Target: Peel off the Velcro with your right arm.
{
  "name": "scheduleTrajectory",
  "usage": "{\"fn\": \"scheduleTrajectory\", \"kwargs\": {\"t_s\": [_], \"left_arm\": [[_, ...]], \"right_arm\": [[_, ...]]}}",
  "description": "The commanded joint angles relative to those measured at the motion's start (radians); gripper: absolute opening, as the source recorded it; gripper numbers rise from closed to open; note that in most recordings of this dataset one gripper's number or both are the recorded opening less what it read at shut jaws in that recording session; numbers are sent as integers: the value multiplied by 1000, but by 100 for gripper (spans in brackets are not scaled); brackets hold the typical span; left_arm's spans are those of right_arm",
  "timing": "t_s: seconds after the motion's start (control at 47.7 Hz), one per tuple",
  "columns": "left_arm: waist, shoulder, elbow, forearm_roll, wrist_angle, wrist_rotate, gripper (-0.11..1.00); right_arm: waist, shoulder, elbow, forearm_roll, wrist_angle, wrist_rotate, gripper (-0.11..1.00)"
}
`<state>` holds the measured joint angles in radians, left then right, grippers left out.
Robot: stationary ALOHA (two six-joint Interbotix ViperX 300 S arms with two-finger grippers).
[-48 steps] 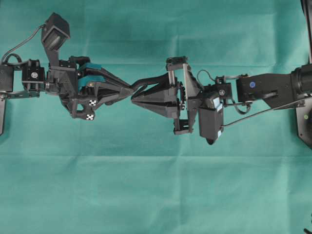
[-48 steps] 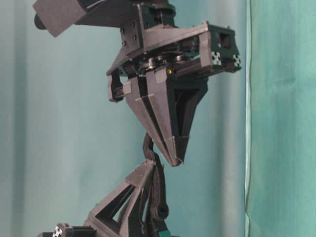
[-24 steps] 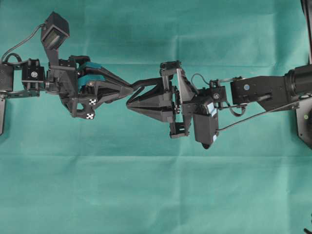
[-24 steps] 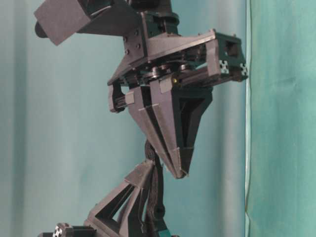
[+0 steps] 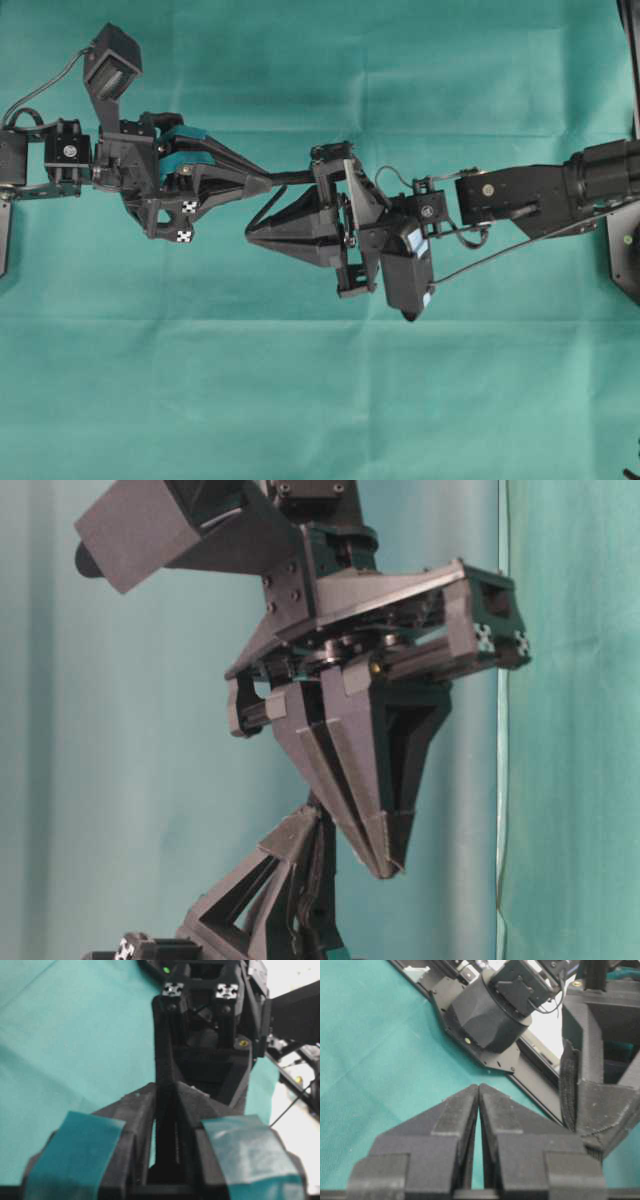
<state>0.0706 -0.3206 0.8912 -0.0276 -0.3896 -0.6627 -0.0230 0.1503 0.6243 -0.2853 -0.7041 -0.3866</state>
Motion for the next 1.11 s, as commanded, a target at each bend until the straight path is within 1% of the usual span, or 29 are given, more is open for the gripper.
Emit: {"fn": "scheduleTrajectory", "kwargs": {"t_s": [0.0,0.23,0.587,0.796,1.089], "left_arm": [[17,-6,-12,2,-23,3,10],[17,-6,-9,3,-32,5,10],[17,-6,5,3,-55,5,10],[21,-6,6,5,-57,5,10],[28,-6,8,3,-58,14,10]], "right_arm": [[23,-8,-28,-5,2,2,-9],[32,14,-61,-5,31,2,-9],[44,51,-120,-25,75,2,-9],[58,64,-137,-41,101,2,-9],[83,71,-146,-44,117,2,-9]]}}
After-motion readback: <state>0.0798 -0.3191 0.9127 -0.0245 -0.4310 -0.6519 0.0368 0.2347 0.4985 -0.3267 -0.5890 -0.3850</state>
